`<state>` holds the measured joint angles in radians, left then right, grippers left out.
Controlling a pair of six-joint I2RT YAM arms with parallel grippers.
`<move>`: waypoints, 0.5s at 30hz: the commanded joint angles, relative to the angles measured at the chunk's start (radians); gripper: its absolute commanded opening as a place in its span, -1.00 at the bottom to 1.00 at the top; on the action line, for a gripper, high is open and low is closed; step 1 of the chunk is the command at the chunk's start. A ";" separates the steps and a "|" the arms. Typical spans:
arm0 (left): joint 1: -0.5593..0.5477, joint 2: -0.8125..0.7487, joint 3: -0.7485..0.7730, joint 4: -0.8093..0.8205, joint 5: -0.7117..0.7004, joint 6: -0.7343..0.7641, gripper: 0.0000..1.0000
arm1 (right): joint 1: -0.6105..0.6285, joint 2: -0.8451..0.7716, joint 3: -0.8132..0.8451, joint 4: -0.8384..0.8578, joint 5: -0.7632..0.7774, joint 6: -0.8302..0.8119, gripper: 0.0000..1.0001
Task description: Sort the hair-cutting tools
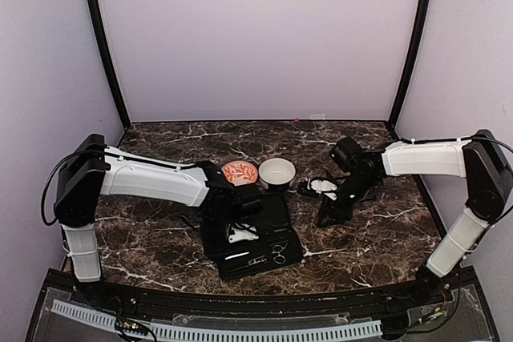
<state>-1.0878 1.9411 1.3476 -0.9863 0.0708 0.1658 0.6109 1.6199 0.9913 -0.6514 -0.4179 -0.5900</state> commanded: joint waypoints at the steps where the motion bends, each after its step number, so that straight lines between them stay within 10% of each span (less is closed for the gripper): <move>1: -0.005 -0.056 -0.043 -0.038 -0.009 -0.022 -1.00 | 0.009 0.011 0.021 -0.005 0.007 -0.002 -0.34; 15: -0.002 -0.058 -0.051 -0.011 -0.009 -0.026 -1.00 | 0.020 0.030 0.029 -0.013 0.010 -0.005 -0.34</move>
<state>-1.0878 1.8748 1.2587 -0.9920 0.0620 0.1272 0.6212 1.6497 1.0004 -0.6529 -0.4171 -0.5903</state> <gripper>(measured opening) 0.080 0.331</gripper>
